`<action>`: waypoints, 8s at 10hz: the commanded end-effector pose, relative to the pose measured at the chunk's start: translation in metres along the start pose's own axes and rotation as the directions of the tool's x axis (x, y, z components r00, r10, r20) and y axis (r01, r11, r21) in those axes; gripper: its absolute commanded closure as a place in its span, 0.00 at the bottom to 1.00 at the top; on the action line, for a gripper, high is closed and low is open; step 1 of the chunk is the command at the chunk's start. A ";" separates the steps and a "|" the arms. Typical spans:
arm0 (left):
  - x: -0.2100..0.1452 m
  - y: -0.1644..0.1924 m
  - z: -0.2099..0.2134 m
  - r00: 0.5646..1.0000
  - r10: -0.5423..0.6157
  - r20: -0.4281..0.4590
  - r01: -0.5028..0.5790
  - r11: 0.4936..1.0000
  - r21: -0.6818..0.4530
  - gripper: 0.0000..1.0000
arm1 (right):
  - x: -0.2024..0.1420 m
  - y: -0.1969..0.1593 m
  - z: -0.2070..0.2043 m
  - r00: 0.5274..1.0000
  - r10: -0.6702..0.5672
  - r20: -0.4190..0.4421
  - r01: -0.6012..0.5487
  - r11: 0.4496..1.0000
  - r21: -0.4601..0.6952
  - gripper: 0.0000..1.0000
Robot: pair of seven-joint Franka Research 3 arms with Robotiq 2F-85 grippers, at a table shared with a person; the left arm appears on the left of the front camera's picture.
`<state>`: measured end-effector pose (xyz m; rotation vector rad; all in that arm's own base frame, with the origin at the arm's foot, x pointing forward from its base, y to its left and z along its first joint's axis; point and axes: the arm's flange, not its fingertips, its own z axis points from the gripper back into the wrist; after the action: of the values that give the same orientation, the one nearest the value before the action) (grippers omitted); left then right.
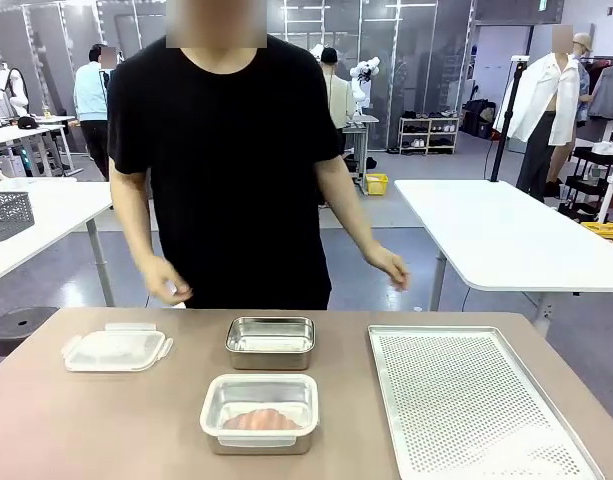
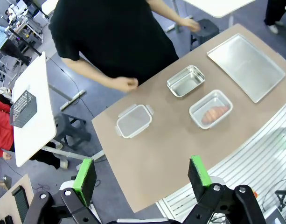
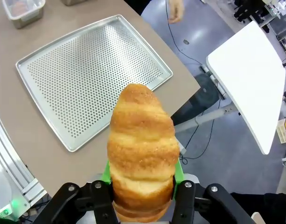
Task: Place the bread into the airtight container.
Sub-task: Pick up a Butter Roll and place it into an empty Airtight Container.
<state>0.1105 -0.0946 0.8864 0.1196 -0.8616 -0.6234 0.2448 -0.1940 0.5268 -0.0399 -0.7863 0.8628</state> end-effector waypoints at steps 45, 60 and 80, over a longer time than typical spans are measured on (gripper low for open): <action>-0.003 -0.005 0.009 1.000 -0.003 0.022 0.003 1.000 -0.002 0.00 | 0.434 0.215 -0.517 0.828 0.560 -0.031 -0.469 0.721 0.510 0.12; -0.003 -0.005 0.009 1.000 -0.003 0.022 0.003 1.000 -0.002 0.00 | 0.434 0.213 -0.518 0.825 0.565 -0.005 -0.485 0.713 0.506 0.00; -0.003 -0.005 0.009 1.000 -0.003 0.022 0.003 1.000 -0.002 0.00 | 0.375 0.073 0.193 0.988 0.021 -0.156 -0.030 0.998 -0.058 0.00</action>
<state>0.1107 -0.0946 0.8864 0.1191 -0.8614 -0.6241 0.2131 0.0673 0.8627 -0.2018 -0.6627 0.8930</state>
